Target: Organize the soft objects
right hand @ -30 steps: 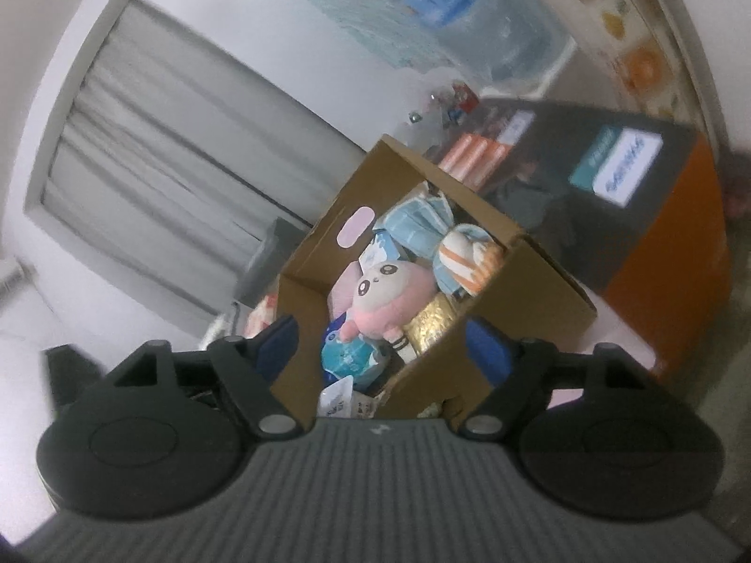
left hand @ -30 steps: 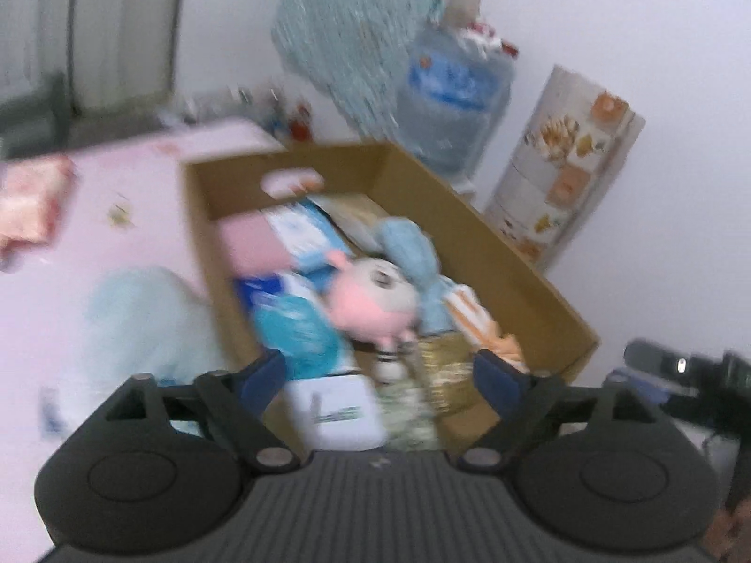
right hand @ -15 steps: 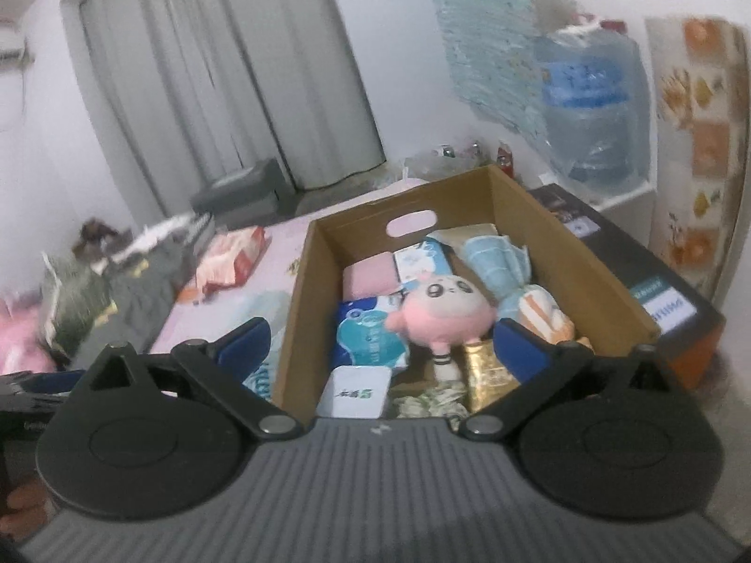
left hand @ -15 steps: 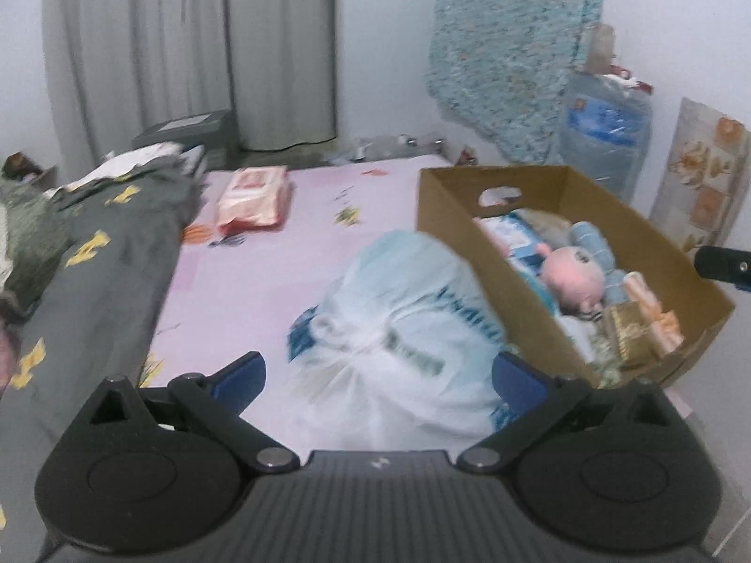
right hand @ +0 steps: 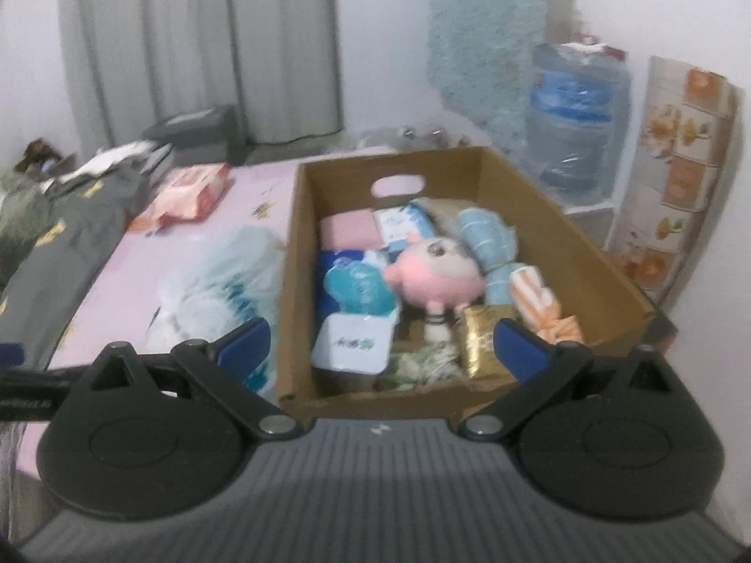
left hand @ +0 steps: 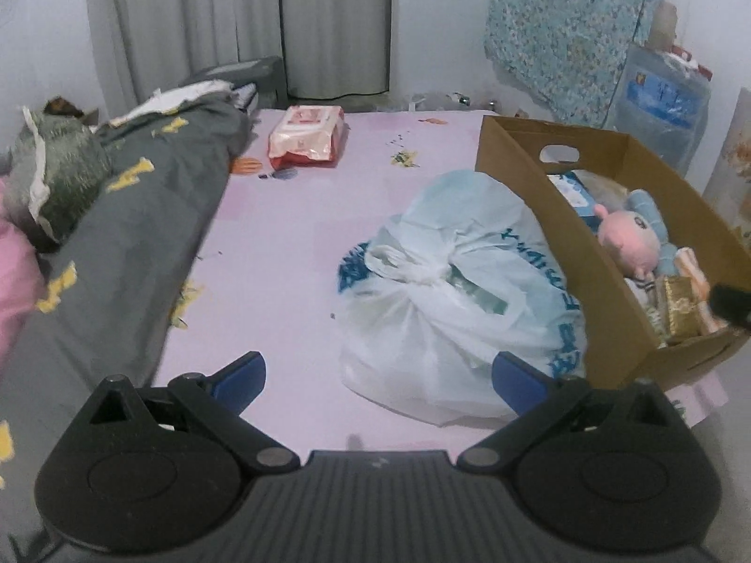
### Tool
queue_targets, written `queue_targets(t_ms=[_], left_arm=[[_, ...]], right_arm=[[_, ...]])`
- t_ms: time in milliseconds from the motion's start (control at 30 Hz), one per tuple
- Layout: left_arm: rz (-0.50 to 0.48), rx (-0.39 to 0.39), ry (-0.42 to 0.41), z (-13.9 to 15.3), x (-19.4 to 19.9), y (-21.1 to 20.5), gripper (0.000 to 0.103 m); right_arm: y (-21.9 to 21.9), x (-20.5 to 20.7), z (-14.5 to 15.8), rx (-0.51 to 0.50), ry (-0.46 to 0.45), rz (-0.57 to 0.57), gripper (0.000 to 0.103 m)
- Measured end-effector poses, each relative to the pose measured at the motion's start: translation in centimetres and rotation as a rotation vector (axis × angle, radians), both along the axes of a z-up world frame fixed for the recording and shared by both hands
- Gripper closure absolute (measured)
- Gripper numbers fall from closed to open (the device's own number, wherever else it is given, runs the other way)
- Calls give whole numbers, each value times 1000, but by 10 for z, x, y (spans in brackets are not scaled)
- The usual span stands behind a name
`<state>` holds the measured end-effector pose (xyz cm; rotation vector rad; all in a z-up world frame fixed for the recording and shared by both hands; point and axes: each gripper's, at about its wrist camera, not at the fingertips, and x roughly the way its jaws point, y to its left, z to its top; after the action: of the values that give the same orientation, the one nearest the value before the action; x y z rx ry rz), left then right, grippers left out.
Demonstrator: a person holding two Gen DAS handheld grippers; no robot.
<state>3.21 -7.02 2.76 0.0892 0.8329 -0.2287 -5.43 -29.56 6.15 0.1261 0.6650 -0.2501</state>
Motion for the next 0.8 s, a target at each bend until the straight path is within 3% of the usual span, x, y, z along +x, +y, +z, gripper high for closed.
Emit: queue_targets(t_ms=[400, 800], left_arm=[[-31, -29, 28, -4, -11, -21, 0], [-9, -33, 48, -4, -11, -23, 0]], right_arm=[[17, 12, -17, 65, 110, 105, 1], [15, 16, -30, 74, 148, 125, 1]])
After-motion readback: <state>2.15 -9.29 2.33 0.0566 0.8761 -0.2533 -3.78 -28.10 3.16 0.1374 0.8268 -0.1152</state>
